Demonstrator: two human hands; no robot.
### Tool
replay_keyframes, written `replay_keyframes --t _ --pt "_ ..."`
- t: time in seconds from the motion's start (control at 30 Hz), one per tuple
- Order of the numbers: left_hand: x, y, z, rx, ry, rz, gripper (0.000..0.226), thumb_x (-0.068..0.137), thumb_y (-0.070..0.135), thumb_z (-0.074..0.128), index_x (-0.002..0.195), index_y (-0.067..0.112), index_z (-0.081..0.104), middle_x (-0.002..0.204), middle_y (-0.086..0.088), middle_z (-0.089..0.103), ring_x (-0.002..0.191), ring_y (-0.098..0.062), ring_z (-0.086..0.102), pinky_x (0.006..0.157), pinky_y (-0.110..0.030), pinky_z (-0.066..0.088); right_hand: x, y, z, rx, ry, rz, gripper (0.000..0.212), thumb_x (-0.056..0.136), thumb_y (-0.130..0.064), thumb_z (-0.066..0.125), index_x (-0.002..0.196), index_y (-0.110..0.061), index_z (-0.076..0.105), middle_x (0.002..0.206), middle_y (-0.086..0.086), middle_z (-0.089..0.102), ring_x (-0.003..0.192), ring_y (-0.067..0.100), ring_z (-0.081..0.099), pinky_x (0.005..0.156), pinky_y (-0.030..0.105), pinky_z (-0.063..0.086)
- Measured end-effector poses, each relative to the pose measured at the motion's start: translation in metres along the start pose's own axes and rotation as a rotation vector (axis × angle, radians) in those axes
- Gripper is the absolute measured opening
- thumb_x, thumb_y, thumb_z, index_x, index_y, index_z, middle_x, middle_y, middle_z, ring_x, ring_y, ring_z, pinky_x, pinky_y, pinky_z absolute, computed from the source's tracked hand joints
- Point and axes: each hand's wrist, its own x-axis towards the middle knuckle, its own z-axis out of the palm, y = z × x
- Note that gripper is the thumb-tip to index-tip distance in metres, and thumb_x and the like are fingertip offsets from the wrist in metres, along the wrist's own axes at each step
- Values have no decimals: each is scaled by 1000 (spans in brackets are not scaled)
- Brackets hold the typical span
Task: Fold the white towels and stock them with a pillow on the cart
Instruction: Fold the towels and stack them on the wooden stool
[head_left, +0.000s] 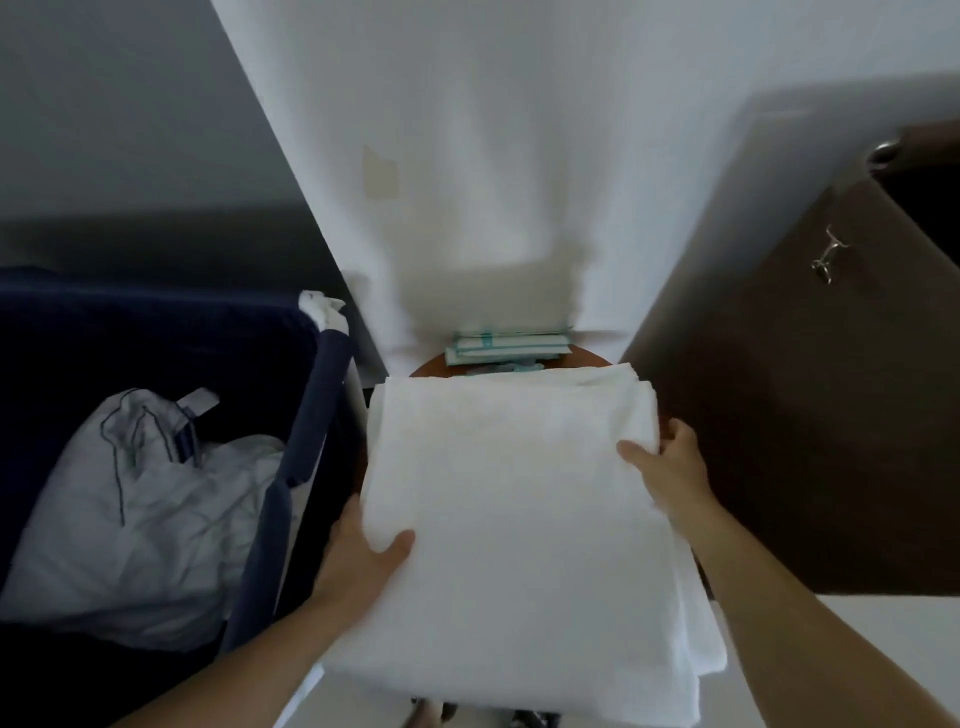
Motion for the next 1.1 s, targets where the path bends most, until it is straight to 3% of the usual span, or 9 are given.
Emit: replay_keyframes --t 0.1,0.2,0.3,0.4,0.53,0.77,0.97,1.1 --pt "-13 -4 6 -31 29 -74 79 80 37 78 142 21 33 125 3 52 112 -19 53 90 -35 43 -4 7 -10 11 -137 25 39 78 -28 82 106 -27 54 93 -8 61 86 16 63 89 47 54" --pt "-22 -10 5 -33 4 -165 86 74 48 80 141 19 35 123 2 56 108 -21 56 89 -37 46 -21 26 -13 37 -213 82 43 74 -27 85 107 -18 58 96 -2 68 85 21 68 85 47 58" --pt "-25 -20 1 -48 -50 -270 81 71 56 80 131 11 49 113 0 64 98 -19 62 77 -33 49 -39 52 -20 64 -272 174 44 72 -27 87 105 -14 62 95 2 72 82 22 71 72 40 60" --pt "-25 -22 -7 -9 -81 -293 80 64 65 78 121 12 61 105 -1 70 93 -20 66 74 -32 52 -52 63 -25 109 -395 240 55 64 -26 93 110 -13 65 96 4 76 85 24 74 75 39 60" --pt "-32 -8 -7 52 -58 -228 54 82 52 73 113 9 61 97 -1 66 86 -19 62 68 -31 46 -78 72 -27 126 -448 261 49 64 -21 92 104 -13 65 99 5 73 90 26 69 65 35 55" --pt "-42 -8 -11 21 -72 -244 57 81 57 71 113 10 62 102 -4 66 91 -23 62 78 -36 48 -102 94 -27 125 -413 258 58 63 -19 92 110 -17 57 106 3 67 94 24 63 67 35 51" --pt "-45 3 -30 -52 -208 -215 55 74 55 78 105 10 70 96 -5 76 89 -26 71 83 -39 57 -99 59 -40 123 -397 149 54 71 -11 81 119 -21 59 114 3 67 102 28 62 92 48 52" --pt "-51 30 -50 -261 -359 -199 62 71 45 84 113 3 68 103 -11 75 97 -30 72 89 -42 55 -102 -4 -75 214 -487 -29 41 79 4 70 112 -20 65 103 5 73 92 26 70 71 36 55"
